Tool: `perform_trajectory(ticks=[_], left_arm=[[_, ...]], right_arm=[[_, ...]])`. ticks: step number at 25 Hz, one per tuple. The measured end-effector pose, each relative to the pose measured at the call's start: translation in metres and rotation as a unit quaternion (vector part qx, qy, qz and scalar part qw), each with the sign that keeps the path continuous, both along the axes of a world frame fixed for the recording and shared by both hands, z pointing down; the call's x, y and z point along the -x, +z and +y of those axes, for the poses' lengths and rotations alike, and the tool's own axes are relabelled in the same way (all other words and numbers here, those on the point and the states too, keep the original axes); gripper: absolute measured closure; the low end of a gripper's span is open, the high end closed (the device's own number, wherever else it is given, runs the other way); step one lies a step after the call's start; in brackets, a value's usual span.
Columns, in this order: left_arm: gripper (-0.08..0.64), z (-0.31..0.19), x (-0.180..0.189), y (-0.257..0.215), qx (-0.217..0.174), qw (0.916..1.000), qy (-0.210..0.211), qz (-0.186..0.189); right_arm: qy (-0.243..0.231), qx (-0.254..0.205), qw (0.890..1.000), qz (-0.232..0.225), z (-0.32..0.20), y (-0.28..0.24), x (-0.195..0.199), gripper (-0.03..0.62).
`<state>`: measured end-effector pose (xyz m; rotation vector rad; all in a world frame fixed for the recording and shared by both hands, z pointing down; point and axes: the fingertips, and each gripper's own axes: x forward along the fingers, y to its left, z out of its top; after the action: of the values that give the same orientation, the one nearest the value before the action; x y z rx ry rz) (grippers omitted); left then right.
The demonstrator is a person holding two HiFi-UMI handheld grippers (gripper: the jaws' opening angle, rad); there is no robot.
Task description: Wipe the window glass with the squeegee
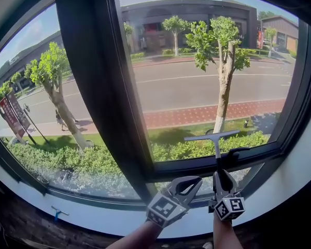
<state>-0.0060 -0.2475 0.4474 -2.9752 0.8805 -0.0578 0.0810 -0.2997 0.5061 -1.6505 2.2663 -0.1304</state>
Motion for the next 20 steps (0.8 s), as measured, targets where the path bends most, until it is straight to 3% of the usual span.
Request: perform_trajectory(ticks=[20], left_arm=[[0.557,0.003,0.003,0.012,0.015,0.9998,-0.008,-0.009]], right_arm=[[-0.018,0.065,0.997,-0.030,0.006,0.058,0.004,0.491]])
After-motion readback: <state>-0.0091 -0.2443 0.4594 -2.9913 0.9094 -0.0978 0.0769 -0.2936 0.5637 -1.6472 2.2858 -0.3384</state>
